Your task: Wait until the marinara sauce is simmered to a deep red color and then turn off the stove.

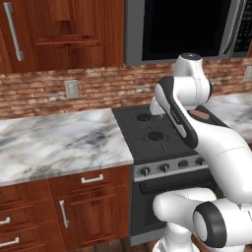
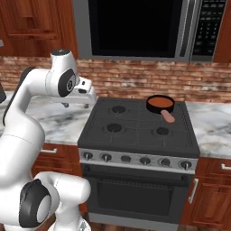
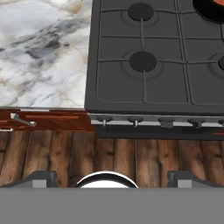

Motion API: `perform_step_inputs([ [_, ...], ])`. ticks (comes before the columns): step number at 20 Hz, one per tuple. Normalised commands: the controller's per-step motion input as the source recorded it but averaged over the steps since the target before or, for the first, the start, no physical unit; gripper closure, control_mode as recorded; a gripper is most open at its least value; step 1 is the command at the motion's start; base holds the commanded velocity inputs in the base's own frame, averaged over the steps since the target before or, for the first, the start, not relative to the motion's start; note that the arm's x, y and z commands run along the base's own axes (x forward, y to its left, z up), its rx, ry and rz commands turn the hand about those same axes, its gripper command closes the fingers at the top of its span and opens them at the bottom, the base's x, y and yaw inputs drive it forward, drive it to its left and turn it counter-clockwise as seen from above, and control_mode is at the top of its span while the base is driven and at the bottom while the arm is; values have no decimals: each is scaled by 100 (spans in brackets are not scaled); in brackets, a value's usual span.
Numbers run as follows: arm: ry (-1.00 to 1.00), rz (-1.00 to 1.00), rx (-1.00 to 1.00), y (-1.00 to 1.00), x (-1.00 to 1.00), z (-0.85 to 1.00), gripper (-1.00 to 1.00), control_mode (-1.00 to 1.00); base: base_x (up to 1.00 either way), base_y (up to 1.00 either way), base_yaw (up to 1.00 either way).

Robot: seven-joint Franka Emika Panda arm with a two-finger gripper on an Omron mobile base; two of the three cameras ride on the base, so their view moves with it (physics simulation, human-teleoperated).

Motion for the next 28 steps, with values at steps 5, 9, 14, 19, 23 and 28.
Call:
perform_step_inputs([
  [5,0,0,0,0,0,0,-100,100,25,0,13],
  [9,0,0,0,0,0,0,-100,100,23,0,7],
  [14,0,0,0,0,0,0,-100,100,24,0,1],
  [19,0,0,0,0,0,0,-100,100,33,0,0],
  [23,0,0,0,0,0,0,-100,100,27,4,0],
  [28,0,0,0,0,0,0,-100,100,16,7,0],
])
